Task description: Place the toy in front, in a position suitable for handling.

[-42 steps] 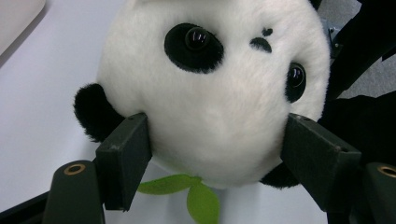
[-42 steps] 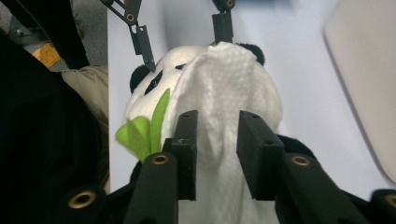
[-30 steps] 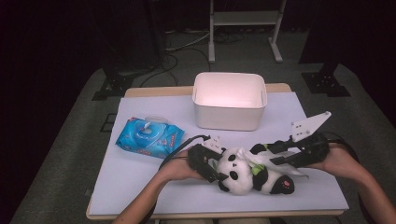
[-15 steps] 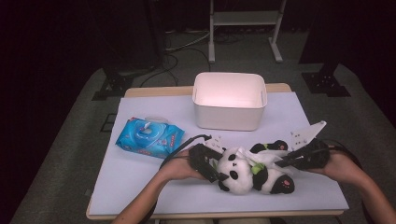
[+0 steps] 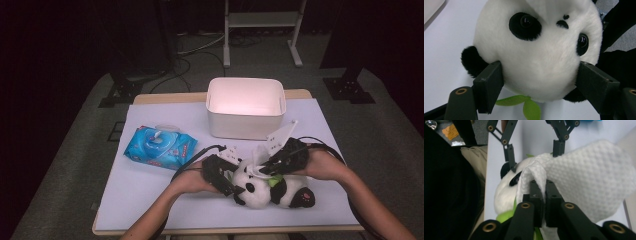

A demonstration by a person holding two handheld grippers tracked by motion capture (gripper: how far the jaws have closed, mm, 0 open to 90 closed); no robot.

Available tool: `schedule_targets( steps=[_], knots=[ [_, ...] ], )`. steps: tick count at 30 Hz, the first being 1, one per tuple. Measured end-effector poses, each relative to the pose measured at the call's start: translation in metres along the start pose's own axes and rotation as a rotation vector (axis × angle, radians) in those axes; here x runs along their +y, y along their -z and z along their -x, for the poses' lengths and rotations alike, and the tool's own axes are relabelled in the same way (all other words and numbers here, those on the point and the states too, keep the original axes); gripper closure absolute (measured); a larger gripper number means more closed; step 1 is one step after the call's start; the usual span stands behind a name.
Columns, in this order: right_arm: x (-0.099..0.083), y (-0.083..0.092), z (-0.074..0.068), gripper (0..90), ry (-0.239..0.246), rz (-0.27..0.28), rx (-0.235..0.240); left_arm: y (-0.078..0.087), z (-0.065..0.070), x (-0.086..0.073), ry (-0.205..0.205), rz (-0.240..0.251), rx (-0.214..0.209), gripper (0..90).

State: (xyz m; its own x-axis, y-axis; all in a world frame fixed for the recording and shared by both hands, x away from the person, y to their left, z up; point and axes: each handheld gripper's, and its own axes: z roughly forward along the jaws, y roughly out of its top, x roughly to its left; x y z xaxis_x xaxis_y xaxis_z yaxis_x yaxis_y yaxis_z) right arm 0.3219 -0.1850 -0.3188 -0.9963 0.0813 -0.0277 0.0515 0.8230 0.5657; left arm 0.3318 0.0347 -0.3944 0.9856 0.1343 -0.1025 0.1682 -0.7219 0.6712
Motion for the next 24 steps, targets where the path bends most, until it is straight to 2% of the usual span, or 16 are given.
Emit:
schedule_targets(
  steps=[3,5,8,12,14,17,21,24],
  knots=[
    [0.003,-0.007,0.001,76.0,-0.024,0.012,-0.006,-0.001,0.000,-0.002,0.010,0.006,0.001,22.8],
    [0.002,-0.009,0.001,64.7,-0.057,0.024,0.005,-0.001,0.000,-0.002,0.010,0.009,0.001,22.8],
    [0.001,-0.012,-0.001,63.2,-0.070,0.025,0.000,-0.002,0.000,-0.001,0.011,0.004,0.005,22.8],
    [0.001,-0.017,-0.004,62.1,-0.066,0.016,-0.037,-0.002,0.000,0.000,0.007,-0.010,0.008,22.8],
    [-0.001,-0.020,-0.004,61.4,-0.093,0.025,-0.038,-0.003,0.001,0.000,0.005,-0.018,0.010,22.5],
    [-0.005,-0.026,-0.005,63.0,-0.129,0.049,-0.039,-0.004,0.002,-0.001,0.004,-0.018,0.015,21.2],
    [-0.004,-0.024,-0.010,74.7,-0.097,0.031,-0.070,-0.004,0.002,-0.001,0.006,-0.009,0.018,21.3],
    [-0.005,-0.019,-0.011,80.2,-0.082,0.016,-0.047,-0.002,0.003,-0.001,-0.005,-0.002,0.012,21.3]
  ],
)
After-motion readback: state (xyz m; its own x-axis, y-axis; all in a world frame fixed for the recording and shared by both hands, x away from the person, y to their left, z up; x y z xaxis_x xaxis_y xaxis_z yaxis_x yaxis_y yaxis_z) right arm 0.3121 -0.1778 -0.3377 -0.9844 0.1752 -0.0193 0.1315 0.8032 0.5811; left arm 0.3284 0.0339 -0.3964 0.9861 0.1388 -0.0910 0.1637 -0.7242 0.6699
